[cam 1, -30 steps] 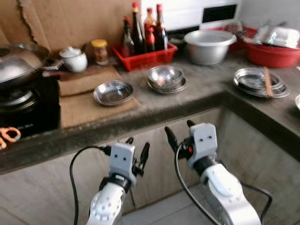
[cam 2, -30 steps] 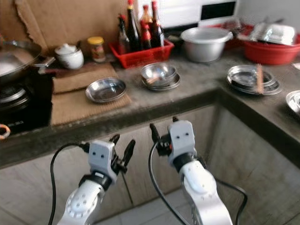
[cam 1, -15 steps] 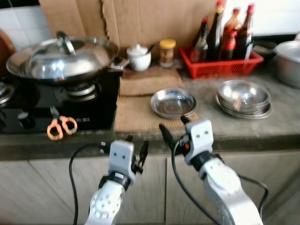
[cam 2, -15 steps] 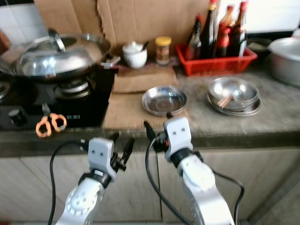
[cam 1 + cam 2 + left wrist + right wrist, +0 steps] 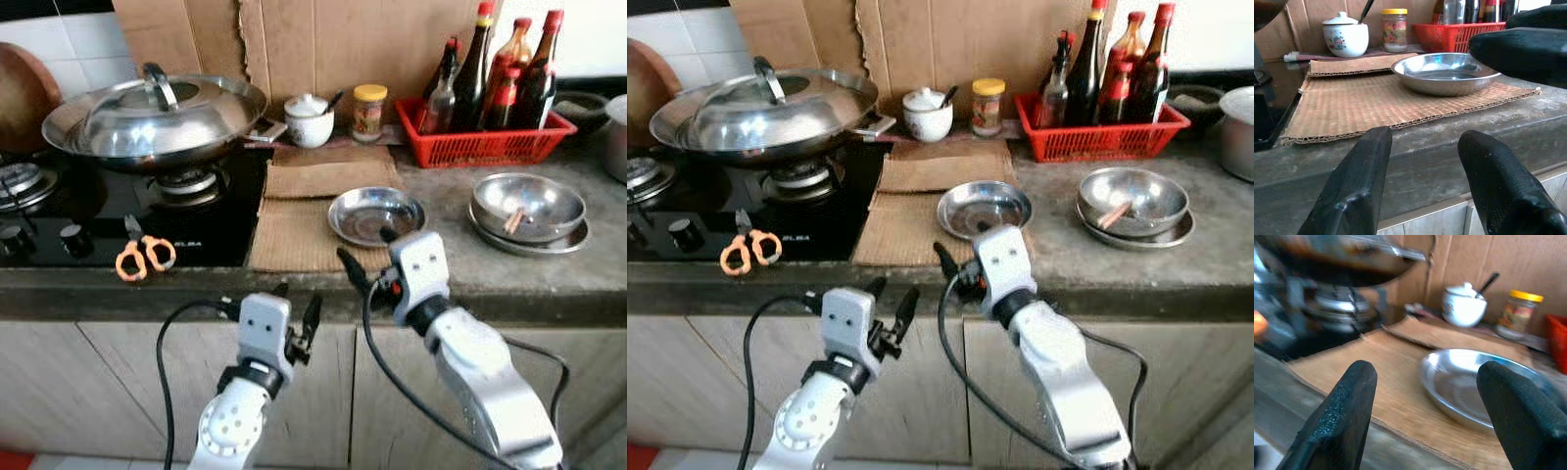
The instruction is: Kitchen organization
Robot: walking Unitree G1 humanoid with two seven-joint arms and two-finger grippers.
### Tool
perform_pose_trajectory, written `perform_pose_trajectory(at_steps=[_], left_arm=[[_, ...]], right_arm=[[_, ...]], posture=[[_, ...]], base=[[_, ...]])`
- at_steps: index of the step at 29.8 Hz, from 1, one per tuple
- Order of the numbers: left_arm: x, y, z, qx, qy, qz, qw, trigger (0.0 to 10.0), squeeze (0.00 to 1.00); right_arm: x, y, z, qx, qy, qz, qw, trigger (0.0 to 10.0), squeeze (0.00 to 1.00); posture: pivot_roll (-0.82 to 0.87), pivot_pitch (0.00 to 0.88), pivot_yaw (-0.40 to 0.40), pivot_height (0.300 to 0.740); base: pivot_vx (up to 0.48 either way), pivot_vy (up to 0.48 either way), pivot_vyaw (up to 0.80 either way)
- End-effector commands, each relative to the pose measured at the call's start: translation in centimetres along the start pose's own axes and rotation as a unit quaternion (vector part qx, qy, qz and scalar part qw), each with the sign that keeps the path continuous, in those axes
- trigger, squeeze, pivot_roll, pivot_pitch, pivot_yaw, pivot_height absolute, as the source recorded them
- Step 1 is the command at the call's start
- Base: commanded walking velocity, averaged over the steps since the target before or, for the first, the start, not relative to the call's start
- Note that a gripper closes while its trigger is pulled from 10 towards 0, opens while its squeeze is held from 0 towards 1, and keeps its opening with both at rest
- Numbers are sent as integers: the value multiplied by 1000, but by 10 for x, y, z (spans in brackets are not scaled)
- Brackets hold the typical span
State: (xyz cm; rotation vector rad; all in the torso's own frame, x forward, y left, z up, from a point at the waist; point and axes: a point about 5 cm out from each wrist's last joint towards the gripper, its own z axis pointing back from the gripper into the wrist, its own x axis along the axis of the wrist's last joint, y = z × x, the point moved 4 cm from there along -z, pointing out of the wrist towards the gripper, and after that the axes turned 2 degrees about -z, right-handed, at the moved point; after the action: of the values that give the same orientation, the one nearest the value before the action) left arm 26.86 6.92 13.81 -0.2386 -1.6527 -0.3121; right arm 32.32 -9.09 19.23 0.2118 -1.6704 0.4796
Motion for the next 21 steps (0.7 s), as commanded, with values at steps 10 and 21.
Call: perform_pose_trajectory(at_steps=[10, 21], left_arm=[[2, 3, 4, 16, -2, -1, 1000, 10000, 0], [1, 1, 5, 19, 0, 2, 1000, 10000, 0]], right_arm=[[-10, -4, -39, 72, 74, 67, 992, 10000, 0], [5, -13, -68, 95, 100, 120, 983, 10000, 0]], posture=[[52, 53, -8, 740], [52, 63, -20, 740]], base=[[0, 0, 0], [0, 0, 0]])
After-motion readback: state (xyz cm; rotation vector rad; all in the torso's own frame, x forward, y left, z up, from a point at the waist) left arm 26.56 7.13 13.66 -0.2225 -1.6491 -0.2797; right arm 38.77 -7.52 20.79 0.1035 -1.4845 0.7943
